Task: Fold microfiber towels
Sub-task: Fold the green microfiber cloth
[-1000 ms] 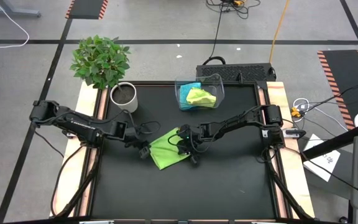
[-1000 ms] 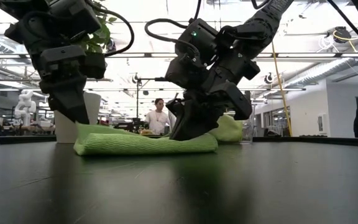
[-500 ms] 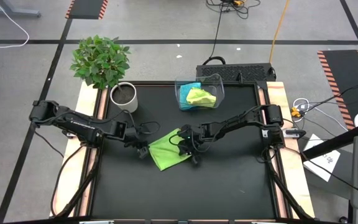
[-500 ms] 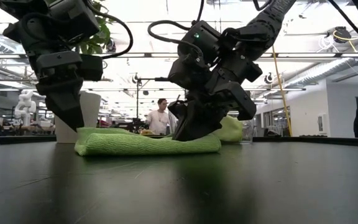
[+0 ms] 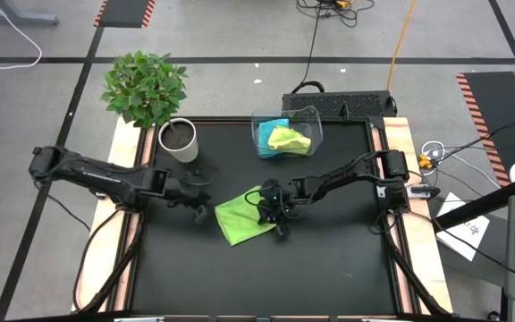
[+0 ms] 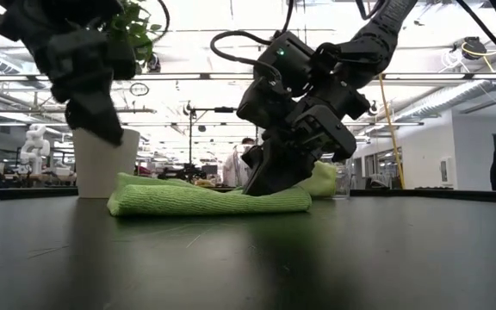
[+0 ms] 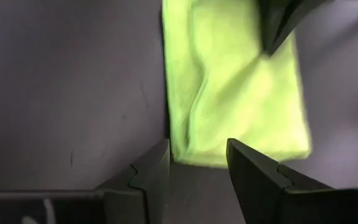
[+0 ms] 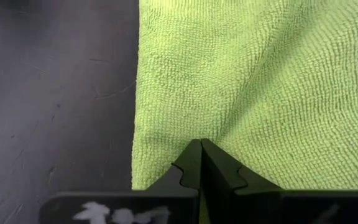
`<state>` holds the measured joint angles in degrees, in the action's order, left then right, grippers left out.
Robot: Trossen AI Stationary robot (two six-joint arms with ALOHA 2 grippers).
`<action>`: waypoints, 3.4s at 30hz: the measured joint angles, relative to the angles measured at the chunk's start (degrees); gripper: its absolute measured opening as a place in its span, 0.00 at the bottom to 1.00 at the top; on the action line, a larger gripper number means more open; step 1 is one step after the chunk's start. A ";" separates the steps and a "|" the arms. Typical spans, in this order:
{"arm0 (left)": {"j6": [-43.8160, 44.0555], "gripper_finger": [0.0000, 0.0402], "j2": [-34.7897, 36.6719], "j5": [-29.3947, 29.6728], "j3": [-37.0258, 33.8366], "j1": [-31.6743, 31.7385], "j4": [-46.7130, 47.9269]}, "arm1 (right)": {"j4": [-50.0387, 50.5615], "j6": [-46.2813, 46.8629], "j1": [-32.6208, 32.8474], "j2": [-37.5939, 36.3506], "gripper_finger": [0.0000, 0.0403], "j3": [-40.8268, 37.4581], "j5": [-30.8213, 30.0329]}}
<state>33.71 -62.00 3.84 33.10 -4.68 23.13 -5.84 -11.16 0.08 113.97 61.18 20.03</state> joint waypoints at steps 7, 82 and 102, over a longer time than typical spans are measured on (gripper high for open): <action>-3.71 0.41 6.06 3.73 0.00 -3.52 -8.40 | -5.37 -4.42 0.43 -0.13 0.00 -0.23 -0.39; -24.15 0.05 -32.87 1.70 -0.11 -10.70 -52.47 | -42.26 8.75 0.73 -11.39 0.00 -30.11 -7.79; -5.26 0.01 -33.18 12.83 0.05 -12.88 -36.48 | -25.95 6.23 -2.04 -8.98 0.00 -21.45 -7.53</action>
<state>28.45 -95.18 16.67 33.15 -17.56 -13.35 -31.79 -4.93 -1.96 104.99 39.72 12.50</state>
